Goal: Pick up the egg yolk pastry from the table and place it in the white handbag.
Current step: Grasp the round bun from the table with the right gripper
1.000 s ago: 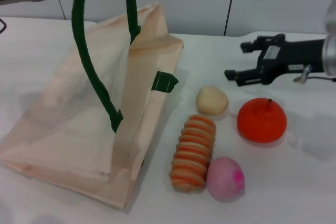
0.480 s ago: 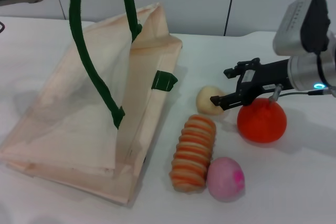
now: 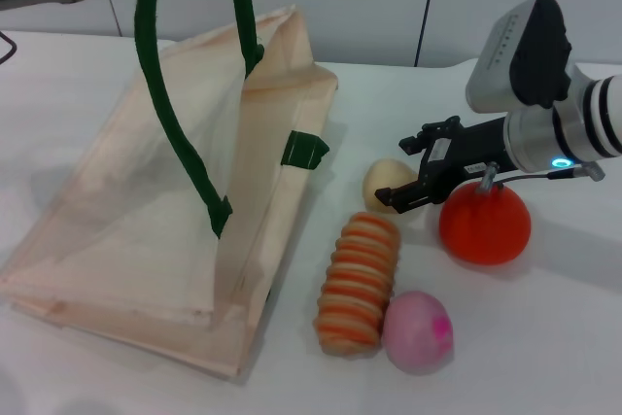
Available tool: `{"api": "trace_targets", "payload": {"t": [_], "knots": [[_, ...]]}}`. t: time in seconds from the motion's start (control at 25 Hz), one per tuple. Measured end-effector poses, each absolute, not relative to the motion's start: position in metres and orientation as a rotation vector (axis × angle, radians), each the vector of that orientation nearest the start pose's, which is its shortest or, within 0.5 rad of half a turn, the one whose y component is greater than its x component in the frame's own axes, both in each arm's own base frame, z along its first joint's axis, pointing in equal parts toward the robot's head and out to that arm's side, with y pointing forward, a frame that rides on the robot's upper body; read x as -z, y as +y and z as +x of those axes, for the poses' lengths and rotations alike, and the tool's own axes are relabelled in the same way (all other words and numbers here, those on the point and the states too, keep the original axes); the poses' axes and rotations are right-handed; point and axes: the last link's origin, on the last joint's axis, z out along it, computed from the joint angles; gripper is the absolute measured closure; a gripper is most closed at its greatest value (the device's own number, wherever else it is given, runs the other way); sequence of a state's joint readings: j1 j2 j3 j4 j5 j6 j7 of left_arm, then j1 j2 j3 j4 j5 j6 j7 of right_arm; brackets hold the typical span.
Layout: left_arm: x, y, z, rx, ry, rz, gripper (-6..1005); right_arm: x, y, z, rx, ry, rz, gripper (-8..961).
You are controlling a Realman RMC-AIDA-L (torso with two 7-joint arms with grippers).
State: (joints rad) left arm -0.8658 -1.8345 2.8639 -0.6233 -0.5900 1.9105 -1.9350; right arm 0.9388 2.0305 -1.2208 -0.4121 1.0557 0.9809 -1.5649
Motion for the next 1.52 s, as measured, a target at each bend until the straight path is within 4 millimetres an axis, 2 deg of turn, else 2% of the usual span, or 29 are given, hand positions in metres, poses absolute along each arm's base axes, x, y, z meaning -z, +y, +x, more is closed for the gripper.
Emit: {"api": "trace_targets", "payload": {"t": [0.96, 1.52], "knots": [[-0.141, 0.388, -0.23, 1.161, -1.221, -2.427, 861, 0.082, 0.429, 0.203, 0.194, 0.329, -2.756, 77], [-0.143, 0.389, -0.234, 1.153, -1.228, -2.406, 860, 0.084, 0.427, 0.201, 0.191, 0.322, -2.774, 173]]}}
